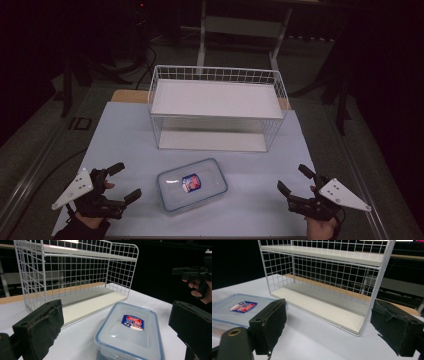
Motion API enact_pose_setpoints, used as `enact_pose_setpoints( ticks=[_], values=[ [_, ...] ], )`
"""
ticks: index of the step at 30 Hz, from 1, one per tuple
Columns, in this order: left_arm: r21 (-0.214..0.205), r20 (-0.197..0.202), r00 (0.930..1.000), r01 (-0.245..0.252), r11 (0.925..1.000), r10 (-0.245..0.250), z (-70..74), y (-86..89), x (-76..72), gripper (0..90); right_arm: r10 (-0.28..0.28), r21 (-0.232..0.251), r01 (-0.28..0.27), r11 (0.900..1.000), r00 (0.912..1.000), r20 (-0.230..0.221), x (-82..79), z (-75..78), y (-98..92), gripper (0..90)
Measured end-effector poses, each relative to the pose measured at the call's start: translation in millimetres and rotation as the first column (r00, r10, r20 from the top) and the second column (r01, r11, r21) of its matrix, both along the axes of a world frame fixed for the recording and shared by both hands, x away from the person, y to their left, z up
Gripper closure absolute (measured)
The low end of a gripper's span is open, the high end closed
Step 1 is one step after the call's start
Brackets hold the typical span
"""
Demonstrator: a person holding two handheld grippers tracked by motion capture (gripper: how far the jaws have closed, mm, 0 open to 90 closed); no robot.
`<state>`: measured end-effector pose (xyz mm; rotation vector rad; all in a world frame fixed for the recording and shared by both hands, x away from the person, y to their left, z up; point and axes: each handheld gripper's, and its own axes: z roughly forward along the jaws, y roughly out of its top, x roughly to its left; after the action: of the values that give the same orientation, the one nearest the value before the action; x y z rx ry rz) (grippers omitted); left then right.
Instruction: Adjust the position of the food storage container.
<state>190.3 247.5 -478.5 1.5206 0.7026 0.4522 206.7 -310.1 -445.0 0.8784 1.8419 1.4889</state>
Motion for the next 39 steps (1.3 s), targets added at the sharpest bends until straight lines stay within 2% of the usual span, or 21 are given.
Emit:
enact_pose_setpoints(
  ticks=[5,8,10,12,14,20,21,22,23,25,26,27,28,29,30,31,33,35,36,38,39],
  values=[
    [-0.014,-0.01,0.9995,0.03,0.9994,-0.031,5.9,-2.8,-2.1,0.0,-0.004,0.009,0.004,0.9999,1.0,0.006,-2.2,6.8,2.2,13.1],
    [0.015,-0.003,0.9987,0.052,0.9986,-0.052,11.3,-2.6,-3.9,0.0,-0.005,0.019,0.005,0.9998,0.9999,0.011,-3.4,10.4,2.2,13.1],
    [0.029,-0.021,0.9977,0.065,0.9975,-0.065,14.9,-1.4,-3.5,0.0,-0.007,0.023,0.006,0.9997,0.9999,0.016,-4.2,12.4,1.5,13.1],
    [0.077,-0.035,0.9976,0.062,0.9951,-0.059,17.4,-0.6,-3.9,2.2,-0.008,0.025,0.008,0.9997,0.9999,0.015,-5.1,13.5,0.9,13.1],
    [0.104,-0.035,0.9966,0.078,0.9915,-0.074,17.4,1.7,-5.2,11.9,-0.01,0.029,0.01,0.9995,0.9999,0.013,-5.8,13.6,0.3,13.1],
    [0.161,-0.126,0.9855,0.133,0.9779,-0.113,5.0,3.1,1.8,50.4,-0.007,0.028,0.007,0.9996,1.0,0.002,-4.4,12.0,0.7,13.1],
    [0.176,-0.145,0.9825,0.143,0.974,-0.118,1.3,2.3,3.5,52.6,-0.005,0.026,0.005,0.9996,1.0,0.002,-4.4,11.8,0.8,13.1],
    [0.176,-0.145,0.9825,0.143,0.974,-0.118,1.3,2.3,3.5,56.8,-0.005,0.026,0.005,0.9996,1.0,0.002,-4.4,11.8,0.8,13.1],
    [0.214,-0.178,0.9765,0.159,0.9638,-0.122,-5.0,-0.2,6.3,65.8,-0.007,0.029,0.007,0.9996,1.0,0.0,-4.4,11.2,0.5,13.1],
    [0.225,-0.192,0.9734,0.168,0.9599,-0.125,-7.7,-1.1,7.5,65.8,-0.006,0.033,0.007,0.9994,1.0,-0.002,-4.1,10.8,0.1,13.1],
    [0.235,-0.205,0.9688,0.187,0.9537,-0.14,-10.3,-2.9,8.3,75.0,-0.007,0.036,0.007,0.9993,1.0,-0.005,-3.5,10.0,-0.9,13.2],
    [0.275,-0.208,0.9693,0.186,0.9434,-0.131,-12.7,-5.7,8.6,77.1,-0.008,0.037,0.009,0.9993,0.9999,-0.008,-3.5,9.7,-1.0,13.2],
    [0.31,-0.248,0.9579,0.22,0.9251,-0.145,-18.9,-10.0,11.2,81.9,-0.008,0.036,0.008,0.9993,0.9999,-0.009,-3.2,9.3,-1.2,13.1],
    [0.31,-0.248,0.9579,0.22,0.9251,-0.145,-18.9,-10.0,11.2,84.2,-0.008,0.036,0.008,0.9993,0.9999,-0.009,-3.2,9.3,-1.2,13.1],
    [0.343,-0.25,0.9598,0.212,0.915,-0.129,-22.1,-12.4,11.8,84.2,-0.008,0.037,0.009,0.9993,0.9999,-0.011,-3.1,9.0,-1.3,13.2],
    [0.352,-0.276,0.9523,0.225,0.9083,-0.129,-25.4,-13.7,13.7,87.0,-0.008,0.037,0.009,0.9993,0.9999,-0.013,-3.2,8.8,-1.3,13.1],
    [0.367,-0.295,0.9468,0.236,0.8996,-0.128,-31.3,-16.1,16.0,89.2,-0.007,0.037,0.008,0.9993,0.9999,-0.015,-3.4,8.6,-1.2,13.2],
    [0.373,-0.321,0.9364,0.262,0.89,-0.141,-37.0,-20.1,18.9,89.4,-0.006,0.037,0.007,0.9993,0.9999,-0.016,-3.1,8.2,-1.4,13.2],
    [0.373,-0.321,0.9364,0.262,0.89,-0.141,-37.0,-20.1,18.9,89.4,-0.006,0.038,0.007,0.9992,0.9998,-0.017,-2.8,8.1,-1.6,13.2],
    [0.388,-0.344,0.9277,0.281,0.8777,-0.145,-41.3,-24.5,23.4,89.5,-0.004,0.039,0.005,0.9992,0.9998,-0.02,-2.6,7.8,-1.7,13.3],
    [0.388,-0.344,0.9277,0.281,0.8777,-0.145,-41.3,-24.5,23.4,89.5,-0.004,0.039,0.005,0.9992,0.9998,-0.02,-2.7,7.7,-1.6,13.3]
  ],
)
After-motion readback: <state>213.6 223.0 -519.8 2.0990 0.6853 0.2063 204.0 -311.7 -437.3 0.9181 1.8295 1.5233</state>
